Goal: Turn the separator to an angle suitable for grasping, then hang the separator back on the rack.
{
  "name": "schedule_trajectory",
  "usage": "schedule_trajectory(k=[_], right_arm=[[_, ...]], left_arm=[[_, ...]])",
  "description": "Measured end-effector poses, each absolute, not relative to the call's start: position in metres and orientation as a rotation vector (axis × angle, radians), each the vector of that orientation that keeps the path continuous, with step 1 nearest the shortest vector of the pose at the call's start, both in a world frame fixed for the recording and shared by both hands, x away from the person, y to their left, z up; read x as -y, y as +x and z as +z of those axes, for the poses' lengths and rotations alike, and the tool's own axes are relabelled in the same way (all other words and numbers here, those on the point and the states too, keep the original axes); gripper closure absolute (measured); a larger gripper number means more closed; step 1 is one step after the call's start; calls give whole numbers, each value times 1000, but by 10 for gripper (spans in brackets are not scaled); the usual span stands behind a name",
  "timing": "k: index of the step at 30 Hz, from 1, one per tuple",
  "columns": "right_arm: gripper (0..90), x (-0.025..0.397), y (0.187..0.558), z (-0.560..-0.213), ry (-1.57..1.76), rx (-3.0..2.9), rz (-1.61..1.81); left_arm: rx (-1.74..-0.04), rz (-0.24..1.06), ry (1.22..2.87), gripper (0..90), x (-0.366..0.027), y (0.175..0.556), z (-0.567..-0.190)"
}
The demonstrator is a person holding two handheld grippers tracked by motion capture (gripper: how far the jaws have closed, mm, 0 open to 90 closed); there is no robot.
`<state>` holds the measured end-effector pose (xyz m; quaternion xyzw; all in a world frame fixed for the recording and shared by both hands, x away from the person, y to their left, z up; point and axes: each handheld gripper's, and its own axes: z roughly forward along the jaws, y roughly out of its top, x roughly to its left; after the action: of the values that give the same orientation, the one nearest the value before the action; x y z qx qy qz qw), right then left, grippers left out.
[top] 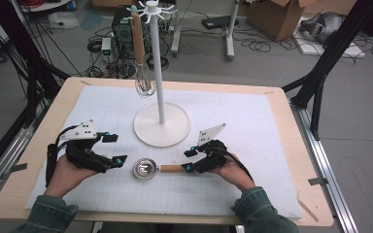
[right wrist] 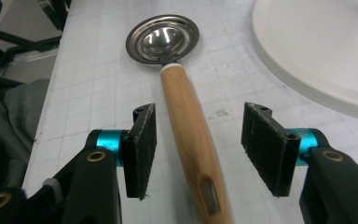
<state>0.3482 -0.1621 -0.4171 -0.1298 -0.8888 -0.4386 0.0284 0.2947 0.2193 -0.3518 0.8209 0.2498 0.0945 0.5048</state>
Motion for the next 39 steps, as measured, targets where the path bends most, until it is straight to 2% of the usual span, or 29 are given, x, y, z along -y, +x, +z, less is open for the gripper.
schedule_trajectory(k=[9,23,32,35,39], right_arm=[[456,183,341,-419,-449,2738,-1366],[466,191,337,-419,-464,2763,-1353],[473,196,331,-420,-453,2778,-1345],[477,196,330,-424,-455,2781,-1332],[482,195,329,-429,-463,2788,-1291]], left_arm=[[-567,200,2010,199,-205,300,-356],[-496,145,2057,273,-184,305,-364],[-442,111,2111,351,-165,308,-374],[-409,68,2144,429,-158,309,-379],[-379,53,2195,452,-147,312,-386]])
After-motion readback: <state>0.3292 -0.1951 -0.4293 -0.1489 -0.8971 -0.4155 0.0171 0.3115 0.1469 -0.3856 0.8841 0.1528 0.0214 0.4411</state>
